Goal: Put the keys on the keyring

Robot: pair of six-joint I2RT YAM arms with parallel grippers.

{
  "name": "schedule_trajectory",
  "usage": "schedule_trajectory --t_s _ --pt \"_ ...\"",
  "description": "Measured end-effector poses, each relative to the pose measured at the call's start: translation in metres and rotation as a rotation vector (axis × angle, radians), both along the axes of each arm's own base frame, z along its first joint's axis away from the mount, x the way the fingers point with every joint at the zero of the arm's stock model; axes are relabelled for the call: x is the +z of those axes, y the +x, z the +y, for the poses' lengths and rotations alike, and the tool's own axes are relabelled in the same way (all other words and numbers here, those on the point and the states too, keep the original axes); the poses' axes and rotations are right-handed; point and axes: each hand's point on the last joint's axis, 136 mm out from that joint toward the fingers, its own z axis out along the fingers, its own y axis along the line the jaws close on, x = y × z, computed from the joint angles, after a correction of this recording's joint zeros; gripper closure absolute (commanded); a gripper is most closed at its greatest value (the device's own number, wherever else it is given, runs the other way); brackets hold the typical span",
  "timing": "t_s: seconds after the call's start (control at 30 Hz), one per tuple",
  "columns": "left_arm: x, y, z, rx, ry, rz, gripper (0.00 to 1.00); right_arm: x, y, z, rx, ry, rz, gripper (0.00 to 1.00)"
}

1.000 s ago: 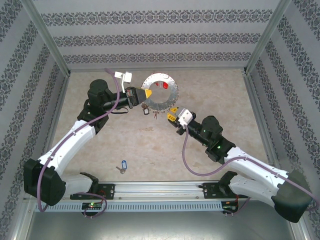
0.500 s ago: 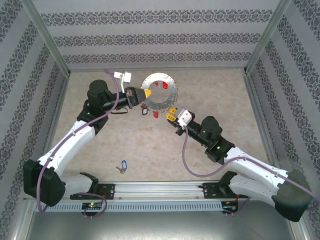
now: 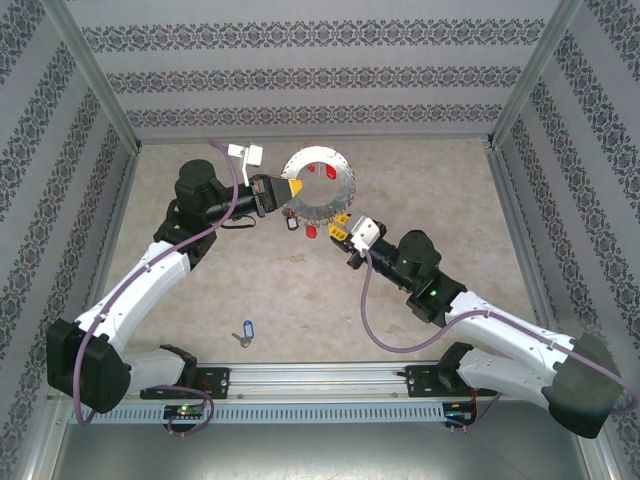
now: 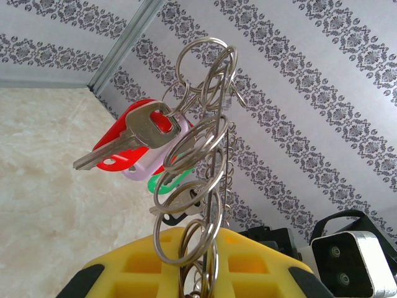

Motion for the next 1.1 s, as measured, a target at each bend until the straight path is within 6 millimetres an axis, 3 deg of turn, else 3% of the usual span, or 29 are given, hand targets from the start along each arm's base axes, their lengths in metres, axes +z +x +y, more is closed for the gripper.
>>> schedule_trajectory --t_s 0.4,1.1 --pt "-0.0004 0.0002 0.0004 0.003 0.004 -0.006 1.0 -0.0059 -0.0031 0.0062 -0.003 -0.019 0.013 0.85" --pt "0.004 -0.0031 0.0021 0.007 0.002 -0.02 1.0 -0.0014 0.0038 -0.0016 -0.067 -0.023 -0.014 0.81"
